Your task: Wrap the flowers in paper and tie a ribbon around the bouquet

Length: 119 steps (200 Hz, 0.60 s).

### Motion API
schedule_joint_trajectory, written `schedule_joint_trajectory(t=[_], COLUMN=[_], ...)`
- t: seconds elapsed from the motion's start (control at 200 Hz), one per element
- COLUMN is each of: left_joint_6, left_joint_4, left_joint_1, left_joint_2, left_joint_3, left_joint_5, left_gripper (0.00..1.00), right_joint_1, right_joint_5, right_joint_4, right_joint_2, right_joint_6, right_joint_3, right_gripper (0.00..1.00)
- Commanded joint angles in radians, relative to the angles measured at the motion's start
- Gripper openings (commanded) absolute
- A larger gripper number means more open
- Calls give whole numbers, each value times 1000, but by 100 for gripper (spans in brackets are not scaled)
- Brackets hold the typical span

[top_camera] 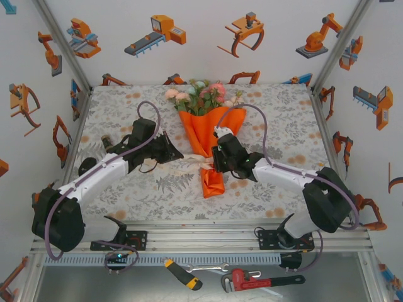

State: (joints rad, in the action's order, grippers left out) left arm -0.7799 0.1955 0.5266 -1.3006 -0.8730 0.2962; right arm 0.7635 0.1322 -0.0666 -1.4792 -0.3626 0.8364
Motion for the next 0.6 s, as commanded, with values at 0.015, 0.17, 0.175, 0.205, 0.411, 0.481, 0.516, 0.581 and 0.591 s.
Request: schedule_joint_trajectory(t=[0.015, 0.17, 0.175, 0.205, 0.411, 0.481, 0.516, 0.581, 0.591], left_joint_6=[8, 21, 21, 19, 21, 22, 22, 19, 19], left_joint_4=[7, 27, 28, 29, 35, 35, 34, 29, 27], left_joint_1=[-9, -22, -22, -26, -45, -51, -52, -54, -53], left_joint_2=[27, 41, 42, 44, 56, 60, 61, 65, 66], left_joint_3=[13, 15, 15, 17, 24, 28, 29, 33, 34], left_joint_5=[-15, -29, -29, -29, -29, -25, -23, -17, -15], left_gripper=[0, 0, 0, 0, 0, 0, 0, 0, 0], right_joint_1=[2, -7, -8, -12, -91, -111, -115, -120, -121], right_joint_5=[159, 201, 201, 200, 92, 83, 85, 59, 55], right_joint_4=[-49, -109, -109, -113, -134, -163, -176, -174, -172], right_joint_2=[5, 40, 42, 51, 104, 104, 103, 102, 101], right_joint_6=[139, 217, 217, 218, 176, 176, 186, 189, 188], right_joint_3=[38, 57, 56, 55, 22, 27, 29, 21, 20], right_gripper=[36, 39, 39, 40, 40, 39, 39, 38, 38])
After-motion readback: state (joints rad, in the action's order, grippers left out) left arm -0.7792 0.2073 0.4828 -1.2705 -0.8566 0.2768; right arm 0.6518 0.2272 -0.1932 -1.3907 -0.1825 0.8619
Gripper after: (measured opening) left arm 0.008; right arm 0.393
